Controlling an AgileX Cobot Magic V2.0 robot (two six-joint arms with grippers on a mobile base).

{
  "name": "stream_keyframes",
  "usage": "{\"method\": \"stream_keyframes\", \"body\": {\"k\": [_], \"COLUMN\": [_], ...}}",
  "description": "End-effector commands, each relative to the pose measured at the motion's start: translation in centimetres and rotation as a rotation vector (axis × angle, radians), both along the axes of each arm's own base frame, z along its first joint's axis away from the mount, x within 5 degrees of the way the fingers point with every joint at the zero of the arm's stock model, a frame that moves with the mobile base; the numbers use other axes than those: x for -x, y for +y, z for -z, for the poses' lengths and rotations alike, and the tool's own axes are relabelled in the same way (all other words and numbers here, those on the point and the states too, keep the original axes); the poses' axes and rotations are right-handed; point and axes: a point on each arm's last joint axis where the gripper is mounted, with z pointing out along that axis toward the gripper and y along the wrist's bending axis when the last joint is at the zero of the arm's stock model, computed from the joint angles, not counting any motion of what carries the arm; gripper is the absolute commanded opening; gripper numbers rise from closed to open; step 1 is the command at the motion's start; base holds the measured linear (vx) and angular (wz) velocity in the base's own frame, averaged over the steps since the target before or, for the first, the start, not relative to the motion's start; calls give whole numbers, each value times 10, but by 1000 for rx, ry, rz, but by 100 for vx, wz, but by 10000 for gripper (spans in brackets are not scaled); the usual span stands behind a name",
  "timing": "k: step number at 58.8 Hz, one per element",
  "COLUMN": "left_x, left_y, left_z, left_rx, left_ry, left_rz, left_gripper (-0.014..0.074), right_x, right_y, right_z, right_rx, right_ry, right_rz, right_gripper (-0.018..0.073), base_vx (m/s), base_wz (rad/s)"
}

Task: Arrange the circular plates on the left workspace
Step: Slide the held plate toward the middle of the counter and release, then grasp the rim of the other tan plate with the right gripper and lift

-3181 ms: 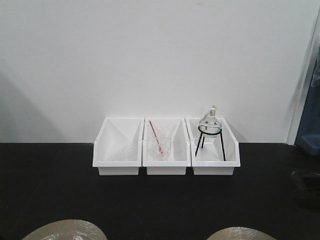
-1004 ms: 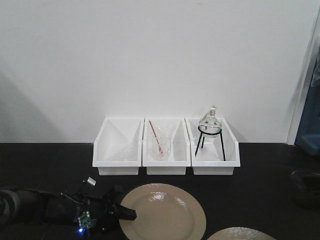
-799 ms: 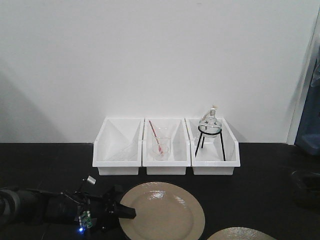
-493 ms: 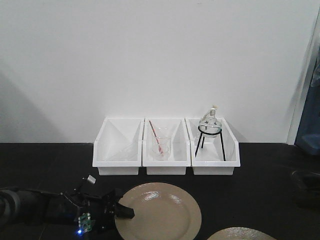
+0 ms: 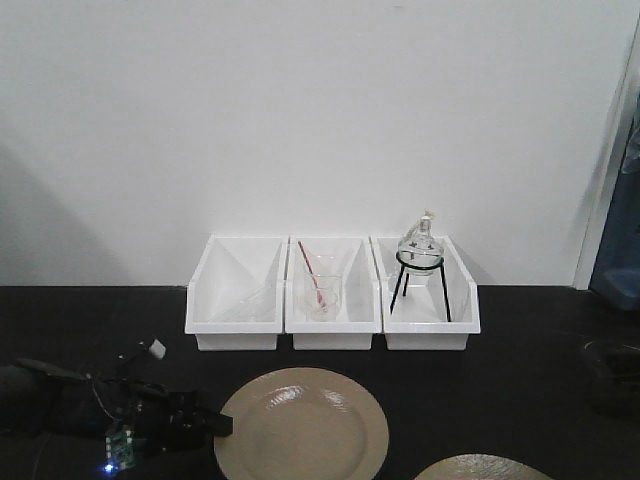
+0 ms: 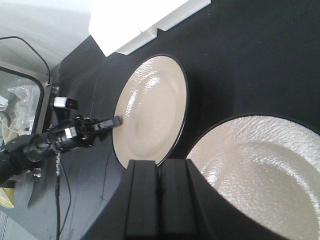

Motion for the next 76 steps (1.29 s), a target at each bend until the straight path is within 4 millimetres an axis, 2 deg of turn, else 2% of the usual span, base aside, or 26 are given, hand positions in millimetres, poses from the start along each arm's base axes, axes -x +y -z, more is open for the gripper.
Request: {"method": "stream_keyframes", "body": {"k": [1, 10, 15, 18, 27, 28, 33, 39, 47, 53, 59, 66, 76], "left_x": [-2, 5, 13, 20, 40, 42, 60, 87, 124, 149, 171, 194, 215], "left_y": [11, 25, 29, 33, 46, 47, 50, 52, 51, 49, 46, 44, 43], "left_z": [-51, -85, -107, -122, -156, -158, -167, -164, -159, -162, -169, -182, -192], "left_rx": [10, 19, 45, 59, 50, 47, 21, -11, -50, -65, -52, -54, -88], "left_ry": [-129, -200, -236, -258, -287, -293, -332, -334, -352, -383, -413, -477, -548], "left_rz": [-10, -15, 9, 19, -7, -9, -31, -75, -74, -61, -63, -62, -59], "left_gripper": [467, 467, 432, 376, 9, -9, -8, -6, -3, -3, -3, -3, -3], "right_x": [0, 0, 1, 1, 1, 2, 2, 8, 32, 48, 51, 52, 50], "right_y": [2, 2, 2, 2, -6, -7, -10, -15, -37, -42, -37, -34, -36], "right_z": [-19, -19, -19, -18, -4, -2, 8, 22, 57, 74, 85, 94, 102], "right_rx": [-40, -40, -39, -29, 51, 53, 86, 70, -3, -75, -102, -125, -139], "right_ry": [-84, -84, -79, -67, 54, 74, 152, 196, 264, 253, 204, 226, 256], "right_rz": [0, 0, -2, 5, 57, 63, 64, 92, 206, 277, 263, 203, 202], "right_gripper": [-3, -3, -3, -3, -1, -1, -1, -1, -1, -1, -1, -1, 6], "base_vx": [0, 0, 0, 0, 0, 0, 0, 0, 0, 0, 0, 0, 0], "base_wz": [0, 0, 0, 0, 0, 0, 0, 0, 0, 0, 0, 0, 0]}}
